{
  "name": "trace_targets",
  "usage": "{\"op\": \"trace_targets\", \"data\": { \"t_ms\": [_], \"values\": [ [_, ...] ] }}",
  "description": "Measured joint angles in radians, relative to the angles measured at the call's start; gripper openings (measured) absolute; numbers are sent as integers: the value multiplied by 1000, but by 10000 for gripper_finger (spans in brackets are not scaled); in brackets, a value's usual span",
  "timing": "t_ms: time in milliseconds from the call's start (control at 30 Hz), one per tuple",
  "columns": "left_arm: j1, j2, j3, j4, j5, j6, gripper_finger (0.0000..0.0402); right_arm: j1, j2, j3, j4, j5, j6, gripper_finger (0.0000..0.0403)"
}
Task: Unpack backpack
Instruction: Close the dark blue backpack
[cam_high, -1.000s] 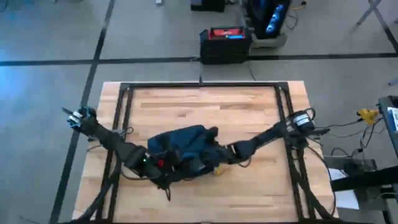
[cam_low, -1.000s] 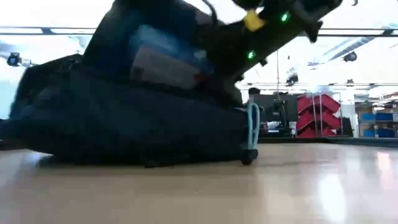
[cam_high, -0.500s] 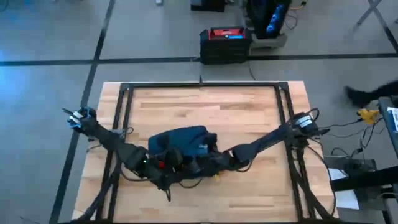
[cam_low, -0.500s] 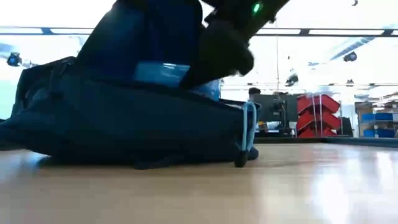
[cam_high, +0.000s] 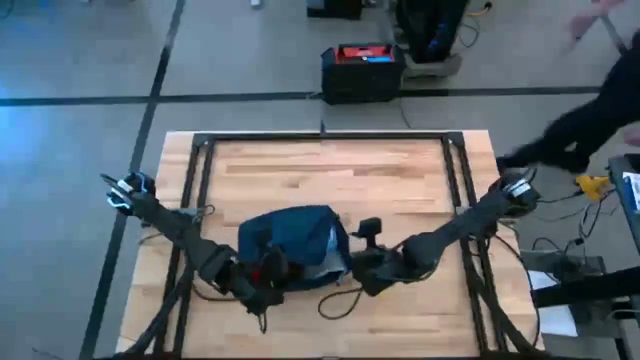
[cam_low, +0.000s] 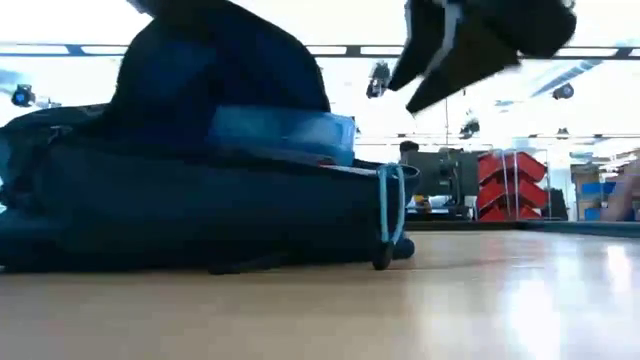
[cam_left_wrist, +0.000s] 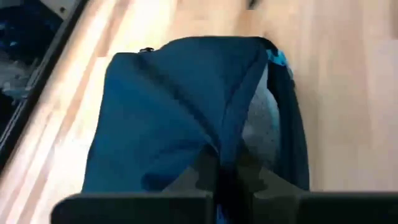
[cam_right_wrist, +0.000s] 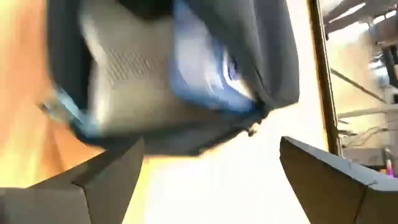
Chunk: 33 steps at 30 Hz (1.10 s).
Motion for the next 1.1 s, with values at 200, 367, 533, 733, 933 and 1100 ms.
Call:
{"op": "trace_targets", "data": {
  "t_ms": [200,367,533,733,933,1100],
  "values": [
    [-28,0,-1,10,11,2,0,-144,0,-133,326,-90,-169,353],
    [-28,0,-2,19,11,-2,0,-248,0,-180,441,-341,-107,348],
    [-28,0,-2,25,10,-5,0,-258,0,-219,465,-349,-29,310],
    [-27,0,-25,101,54,11,0,-255,0,-242,507,-342,32,193],
    [-21,1,-44,169,159,34,11,-234,0,-235,512,-340,-5,16],
    [12,-17,-32,147,334,20,50,-223,-7,-224,487,-340,-14,6]
  ]
}}
